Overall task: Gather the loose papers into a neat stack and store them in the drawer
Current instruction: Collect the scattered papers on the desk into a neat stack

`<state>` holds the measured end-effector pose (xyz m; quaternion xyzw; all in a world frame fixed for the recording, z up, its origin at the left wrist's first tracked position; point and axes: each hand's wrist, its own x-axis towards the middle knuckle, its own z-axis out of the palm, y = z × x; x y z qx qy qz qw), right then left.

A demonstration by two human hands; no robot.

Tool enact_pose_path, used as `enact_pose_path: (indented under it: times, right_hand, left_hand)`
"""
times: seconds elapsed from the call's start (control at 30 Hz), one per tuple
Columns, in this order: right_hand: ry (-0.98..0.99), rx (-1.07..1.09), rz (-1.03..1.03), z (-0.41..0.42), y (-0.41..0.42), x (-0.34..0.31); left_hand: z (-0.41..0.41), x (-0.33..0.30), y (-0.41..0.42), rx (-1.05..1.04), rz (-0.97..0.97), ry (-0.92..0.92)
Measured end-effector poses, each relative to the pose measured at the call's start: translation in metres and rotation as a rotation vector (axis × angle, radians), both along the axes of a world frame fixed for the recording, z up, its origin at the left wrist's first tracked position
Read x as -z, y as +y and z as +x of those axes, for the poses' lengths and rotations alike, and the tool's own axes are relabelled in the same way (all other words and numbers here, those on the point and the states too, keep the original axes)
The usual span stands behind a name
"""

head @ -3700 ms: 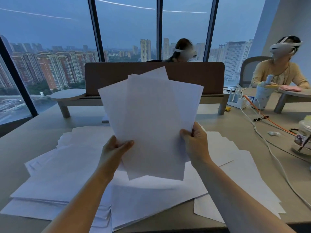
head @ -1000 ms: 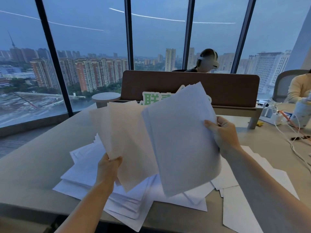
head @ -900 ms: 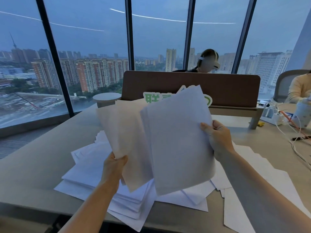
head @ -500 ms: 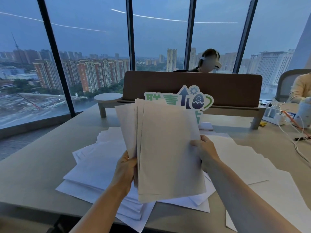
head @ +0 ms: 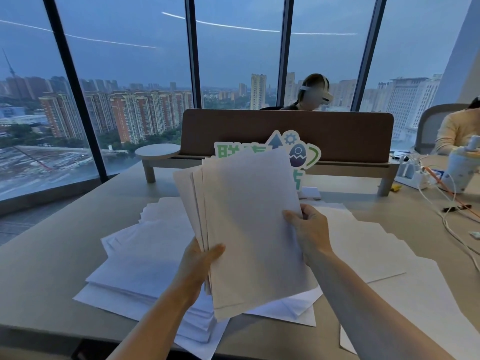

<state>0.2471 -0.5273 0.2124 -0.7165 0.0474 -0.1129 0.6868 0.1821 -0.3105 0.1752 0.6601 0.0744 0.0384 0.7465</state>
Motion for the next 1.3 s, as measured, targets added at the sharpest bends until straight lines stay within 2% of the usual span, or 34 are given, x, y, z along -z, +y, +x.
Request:
enact_pose_path:
  times: [0.07, 0.17, 0.27, 0.37, 0.5, 0.67, 1.0, 1.2, 1.3]
  right_hand:
    - [0.006, -0.024, -0.037, 0.002, -0.004, -0.002]
    - [0.051, -0.059, -0.196, 0.008, -0.016, 0.000]
    - [0.107, -0.051, -0.540, 0.017, -0.039, 0.011]
    - [0.263, -0.128, -0.894, 0.024, -0.058, 0.028]
    - [0.470, -0.233, -1.213, 0.026, -0.061, 0.042]
    - [0.577, -0.289, -1.274, 0.033, -0.055, 0.052]
    - [0.454, -0.256, -1.375, 0.040, -0.051, 0.053]
    - [0.241, -0.129, -1.592, 0.040, -0.065, 0.051]
    - [0.089, -0.023, -1.620, 0.046, -0.070, 0.052]
  left_hand:
    - [0.002, 0.002, -0.003, -0.047, 0.023, 0.028]
    - [0.004, 0.007, 0.000, -0.122, 0.012, 0.080]
    - [0.005, 0.015, 0.009, -0.180, 0.005, 0.121]
    - [0.007, 0.023, 0.019, -0.254, 0.000, 0.114]
    - [0.011, 0.028, 0.026, -0.352, 0.002, 0.155]
    - [0.011, 0.033, 0.028, -0.389, 0.015, 0.198]
    - [0.012, 0.036, 0.029, -0.386, 0.039, 0.230]
    - [0.012, 0.035, 0.028, -0.386, 0.045, 0.225]
    - [0.013, 0.033, 0.027, -0.384, 0.041, 0.220]
